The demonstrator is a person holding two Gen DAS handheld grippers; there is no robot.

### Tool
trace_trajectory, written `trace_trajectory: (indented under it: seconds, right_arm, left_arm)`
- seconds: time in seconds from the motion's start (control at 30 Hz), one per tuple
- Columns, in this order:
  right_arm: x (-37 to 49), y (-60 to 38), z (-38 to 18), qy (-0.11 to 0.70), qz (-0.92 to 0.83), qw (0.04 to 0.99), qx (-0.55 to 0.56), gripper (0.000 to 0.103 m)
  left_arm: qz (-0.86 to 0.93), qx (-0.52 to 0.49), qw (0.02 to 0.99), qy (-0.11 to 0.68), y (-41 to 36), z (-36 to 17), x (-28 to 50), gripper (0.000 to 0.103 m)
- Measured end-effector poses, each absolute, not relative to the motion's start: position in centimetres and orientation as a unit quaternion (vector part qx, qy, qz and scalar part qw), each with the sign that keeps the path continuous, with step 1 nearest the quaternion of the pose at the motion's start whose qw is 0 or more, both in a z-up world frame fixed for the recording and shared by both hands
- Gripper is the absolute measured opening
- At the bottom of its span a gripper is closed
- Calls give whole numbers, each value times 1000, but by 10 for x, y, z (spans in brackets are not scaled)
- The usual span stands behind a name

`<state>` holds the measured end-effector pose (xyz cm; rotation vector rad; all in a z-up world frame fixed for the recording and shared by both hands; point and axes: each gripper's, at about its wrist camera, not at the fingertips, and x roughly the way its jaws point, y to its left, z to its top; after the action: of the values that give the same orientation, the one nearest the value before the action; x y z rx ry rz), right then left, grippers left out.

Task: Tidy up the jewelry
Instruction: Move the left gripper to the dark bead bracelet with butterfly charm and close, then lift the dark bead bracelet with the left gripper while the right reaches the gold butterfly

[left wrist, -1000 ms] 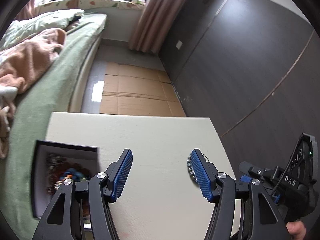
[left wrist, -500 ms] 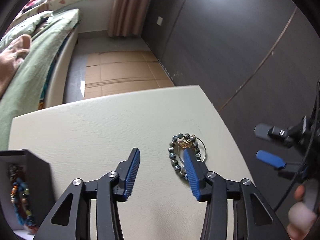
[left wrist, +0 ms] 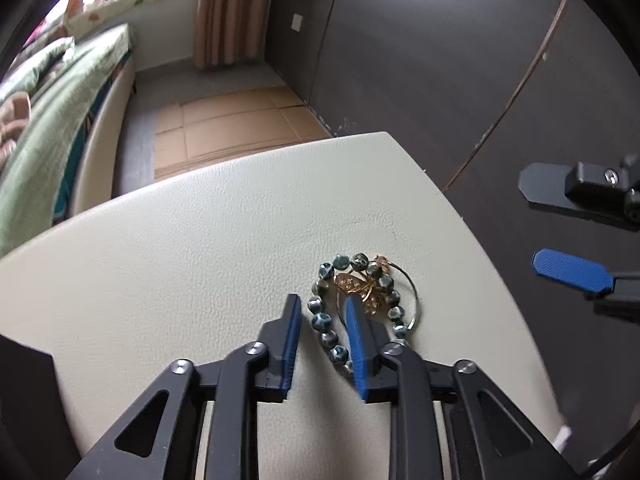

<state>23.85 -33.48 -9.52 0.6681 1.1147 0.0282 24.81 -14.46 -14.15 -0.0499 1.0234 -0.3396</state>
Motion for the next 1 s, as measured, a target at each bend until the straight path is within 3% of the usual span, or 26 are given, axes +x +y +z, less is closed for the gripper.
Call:
trace_trajectory:
  seconds: [0.53, 0.73, 1.0]
  right_arm:
    - [247, -309, -106, 534, 22, 808, 248, 71]
    - [249, -294, -111, 543, 25, 813, 208, 63]
    - [257, -270, -126, 565, 31, 812, 145, 61]
  left_arm:
    - [-188, -102, 864, 455, -102, -106, 242, 10]
    - [-175, -119, 868, 449, -81, -96, 240, 10]
    - [-164, -140, 875, 434, -60, -81, 234, 10]
